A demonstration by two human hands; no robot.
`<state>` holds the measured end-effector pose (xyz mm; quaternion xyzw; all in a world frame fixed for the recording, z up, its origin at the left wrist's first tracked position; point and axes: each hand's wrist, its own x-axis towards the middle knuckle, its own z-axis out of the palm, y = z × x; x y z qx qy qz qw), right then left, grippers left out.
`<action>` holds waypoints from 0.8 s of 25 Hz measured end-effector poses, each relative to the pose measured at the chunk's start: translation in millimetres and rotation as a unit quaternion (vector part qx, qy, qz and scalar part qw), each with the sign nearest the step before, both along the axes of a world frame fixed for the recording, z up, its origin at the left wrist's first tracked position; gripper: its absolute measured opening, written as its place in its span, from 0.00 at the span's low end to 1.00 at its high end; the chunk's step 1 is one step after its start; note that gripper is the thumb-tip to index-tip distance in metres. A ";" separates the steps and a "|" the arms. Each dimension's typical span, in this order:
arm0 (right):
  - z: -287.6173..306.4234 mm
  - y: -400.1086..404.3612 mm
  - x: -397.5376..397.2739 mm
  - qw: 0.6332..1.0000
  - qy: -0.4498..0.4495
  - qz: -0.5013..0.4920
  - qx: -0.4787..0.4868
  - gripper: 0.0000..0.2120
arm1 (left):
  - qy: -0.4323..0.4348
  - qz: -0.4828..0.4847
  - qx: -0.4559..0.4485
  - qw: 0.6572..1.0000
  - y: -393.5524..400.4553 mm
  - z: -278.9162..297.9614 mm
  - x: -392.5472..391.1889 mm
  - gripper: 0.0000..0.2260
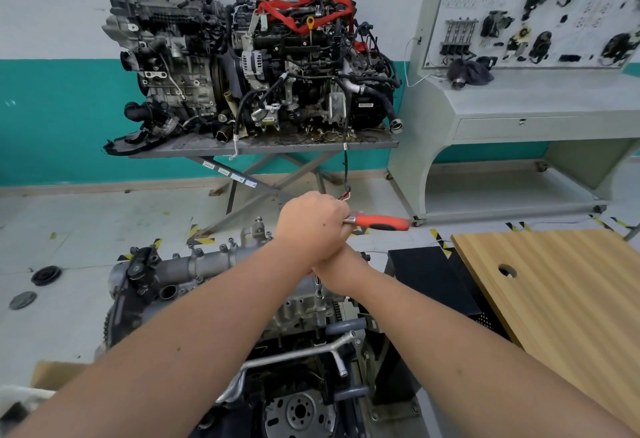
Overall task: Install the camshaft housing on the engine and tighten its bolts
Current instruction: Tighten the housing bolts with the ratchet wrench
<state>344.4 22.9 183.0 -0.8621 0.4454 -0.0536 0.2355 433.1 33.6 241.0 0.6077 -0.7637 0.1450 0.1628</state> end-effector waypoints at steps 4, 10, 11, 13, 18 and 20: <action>5.5 -6.0 -7.8 0.999 0.006 0.008 -0.030 0.13 | 0.061 -0.122 -0.215 0.967 2.4 -17.1 2.4 0.24; -5.3 -10.2 -8.6 0.990 0.007 -0.117 0.072 0.09 | 0.435 -0.138 -0.106 0.883 13.2 -42.1 -12.1 0.13; -6.2 -16.3 3.3 0.990 0.009 -0.139 0.000 0.13 | 0.507 -0.139 -0.097 0.845 15.1 -43.3 -17.7 0.10; -9.6 -10.9 -5.2 0.996 0.043 0.039 -0.070 0.17 | 0.636 -0.084 -0.092 0.762 17.5 -42.7 -30.4 0.12; -13.9 -4.5 -11.2 0.999 -0.045 -0.024 0.010 0.12 | 0.824 -0.026 0.073 0.561 17.0 -36.2 -28.0 0.20; -11.2 -1.1 -17.5 0.994 -0.079 -0.027 0.065 0.09 | 0.847 -0.025 0.136 0.513 14.5 -31.2 -16.2 0.23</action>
